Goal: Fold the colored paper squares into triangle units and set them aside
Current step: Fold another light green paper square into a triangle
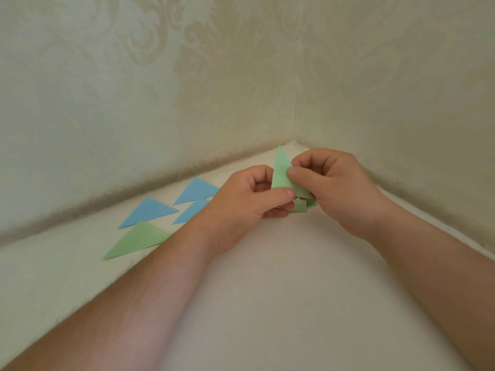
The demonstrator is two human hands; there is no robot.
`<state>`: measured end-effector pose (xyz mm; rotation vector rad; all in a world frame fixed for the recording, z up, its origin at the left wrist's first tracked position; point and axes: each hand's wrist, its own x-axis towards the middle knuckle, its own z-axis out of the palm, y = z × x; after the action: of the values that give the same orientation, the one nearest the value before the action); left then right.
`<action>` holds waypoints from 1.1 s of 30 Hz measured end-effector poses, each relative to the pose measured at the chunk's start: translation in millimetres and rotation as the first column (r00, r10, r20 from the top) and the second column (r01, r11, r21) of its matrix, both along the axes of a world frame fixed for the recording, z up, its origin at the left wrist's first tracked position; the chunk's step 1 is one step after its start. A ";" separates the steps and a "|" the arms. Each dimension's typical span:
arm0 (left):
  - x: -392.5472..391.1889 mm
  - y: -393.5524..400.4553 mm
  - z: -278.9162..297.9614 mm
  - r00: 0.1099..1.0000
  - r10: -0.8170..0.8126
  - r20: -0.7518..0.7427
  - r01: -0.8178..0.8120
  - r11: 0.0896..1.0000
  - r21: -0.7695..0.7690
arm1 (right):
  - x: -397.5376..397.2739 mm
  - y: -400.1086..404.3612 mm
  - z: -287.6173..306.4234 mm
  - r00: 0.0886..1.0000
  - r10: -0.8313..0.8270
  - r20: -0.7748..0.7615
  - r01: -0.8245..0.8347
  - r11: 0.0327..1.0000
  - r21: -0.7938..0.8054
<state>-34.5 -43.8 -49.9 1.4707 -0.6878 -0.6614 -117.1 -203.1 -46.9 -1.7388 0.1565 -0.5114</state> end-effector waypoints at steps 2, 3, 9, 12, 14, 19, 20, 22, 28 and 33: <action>1.0 -0.1 1.1 0.991 0.071 0.115 -0.075 0.997 0.033 | -0.5 -2.3 -0.9 1.000 -0.025 -0.012 0.024 0.996 -0.090; 1.7 -0.3 0.8 0.979 0.123 0.164 -0.130 0.991 0.033 | -1.3 -2.8 -1.0 0.999 -0.037 -0.022 0.033 0.990 -0.140; 6.0 0.1 -0.7 0.922 0.248 0.297 -0.239 0.969 -0.068 | -3.8 0.1 -3.8 0.998 -0.033 -0.056 0.015 0.952 -0.306; 6.3 0.6 0.8 0.922 0.281 0.268 -0.265 0.960 -0.094 | -1.6 -1.3 -4.1 0.998 -0.059 -0.034 0.048 0.966 -0.253; 6.1 0.1 0.9 0.928 0.289 0.235 -0.273 0.957 -0.096 | -1.1 -2.1 -3.5 0.997 -0.077 -0.032 0.068 0.970 -0.231; 2.6 -0.4 -3.0 0.903 0.229 0.364 -0.241 0.970 -0.013 | -4.0 0.1 -0.9 0.997 -0.055 -0.060 0.035 0.954 -0.297; 2.1 0.1 -3.0 0.891 0.222 0.396 -0.243 0.970 0.003 | -4.6 0.6 -0.3 0.997 -0.053 -0.062 0.031 0.951 -0.307; 3.0 1.5 -3.0 0.868 0.215 0.447 -0.254 0.967 0.027 | -5.2 0.8 0.1 0.996 -0.068 -0.062 0.045 0.946 -0.321; 6.9 0.8 -3.2 0.840 0.209 0.501 -0.270 0.962 0.050 | -2.4 -0.9 -2.9 0.993 -0.110 -0.040 0.094 0.955 -0.281; 4.6 -0.2 -5.1 0.846 0.229 0.481 -0.273 0.962 0.023 | -4.4 -1.3 0.1 0.995 -0.085 -0.044 0.067 0.951 -0.301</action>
<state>-29.9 -44.0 -55.1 1.7949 -0.8249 -0.1194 -121.5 -204.4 -46.9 -2.0509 0.1949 -0.5645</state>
